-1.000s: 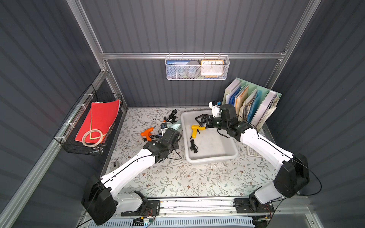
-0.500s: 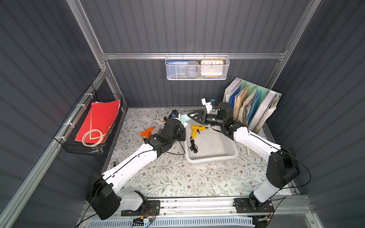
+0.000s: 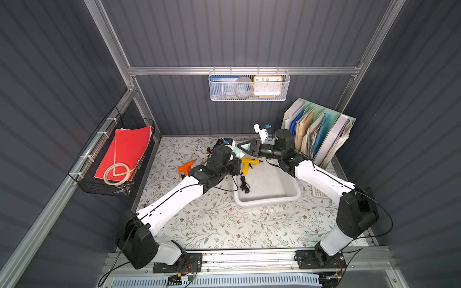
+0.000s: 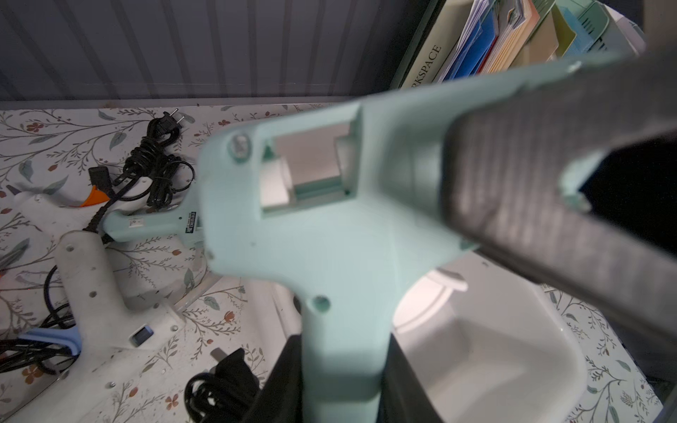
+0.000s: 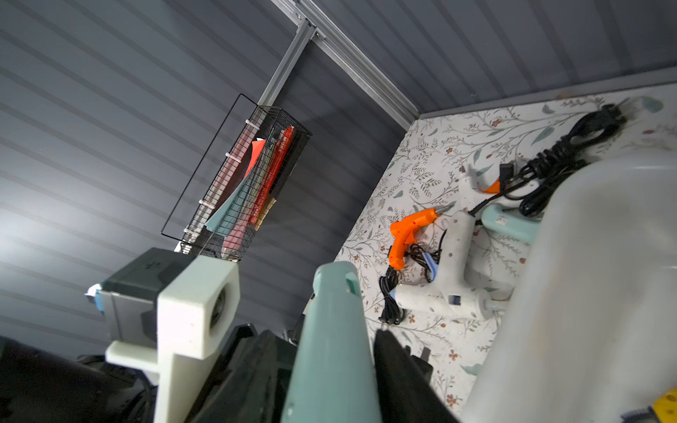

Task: Put the hot melt glue gun into the storage box
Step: Place the hot melt adhesive gun in the storage box.

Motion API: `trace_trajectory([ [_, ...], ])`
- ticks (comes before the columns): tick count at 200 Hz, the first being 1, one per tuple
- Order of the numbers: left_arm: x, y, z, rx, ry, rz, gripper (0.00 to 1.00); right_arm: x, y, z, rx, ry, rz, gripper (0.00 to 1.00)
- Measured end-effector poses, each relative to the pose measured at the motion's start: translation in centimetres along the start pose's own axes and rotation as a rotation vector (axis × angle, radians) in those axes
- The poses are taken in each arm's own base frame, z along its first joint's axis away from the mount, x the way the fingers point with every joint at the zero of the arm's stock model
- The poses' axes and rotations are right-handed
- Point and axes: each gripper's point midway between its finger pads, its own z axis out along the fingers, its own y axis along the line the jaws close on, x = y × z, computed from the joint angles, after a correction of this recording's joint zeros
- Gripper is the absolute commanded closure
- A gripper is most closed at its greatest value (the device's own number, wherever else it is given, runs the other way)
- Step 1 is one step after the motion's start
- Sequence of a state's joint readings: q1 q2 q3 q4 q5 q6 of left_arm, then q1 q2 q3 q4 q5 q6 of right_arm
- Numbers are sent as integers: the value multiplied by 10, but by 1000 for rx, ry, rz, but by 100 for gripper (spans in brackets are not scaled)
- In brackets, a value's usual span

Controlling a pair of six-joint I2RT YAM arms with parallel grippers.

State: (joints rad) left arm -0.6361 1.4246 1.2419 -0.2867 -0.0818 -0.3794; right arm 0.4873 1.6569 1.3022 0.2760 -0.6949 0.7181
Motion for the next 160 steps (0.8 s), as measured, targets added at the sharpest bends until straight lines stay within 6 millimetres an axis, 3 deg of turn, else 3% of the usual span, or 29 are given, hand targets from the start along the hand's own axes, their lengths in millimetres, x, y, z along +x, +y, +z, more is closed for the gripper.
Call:
trace_trajectory([
  [25, -2, -3, -1, 15, -2, 0, 80, -1, -10, -5, 52, -18, -29, 89],
  [61, -5, -10, 0, 51, -12, 13, 1, -5, -8, -15, 104, -39, -47, 98],
  [89, -12, -16, -3, 80, -40, 15, 0, -20, -4, -34, 134, -88, -57, 99],
  [108, -19, -18, -12, 97, -79, 17, 0, -40, -12, -53, 169, -143, -56, 100],
  [135, -32, -9, -29, 57, -161, 3, 0, -62, -39, -83, 264, -207, -24, 100],
  [160, -42, 23, -40, -109, -232, -70, 0, -60, -74, -104, 403, -211, 24, 100],
])
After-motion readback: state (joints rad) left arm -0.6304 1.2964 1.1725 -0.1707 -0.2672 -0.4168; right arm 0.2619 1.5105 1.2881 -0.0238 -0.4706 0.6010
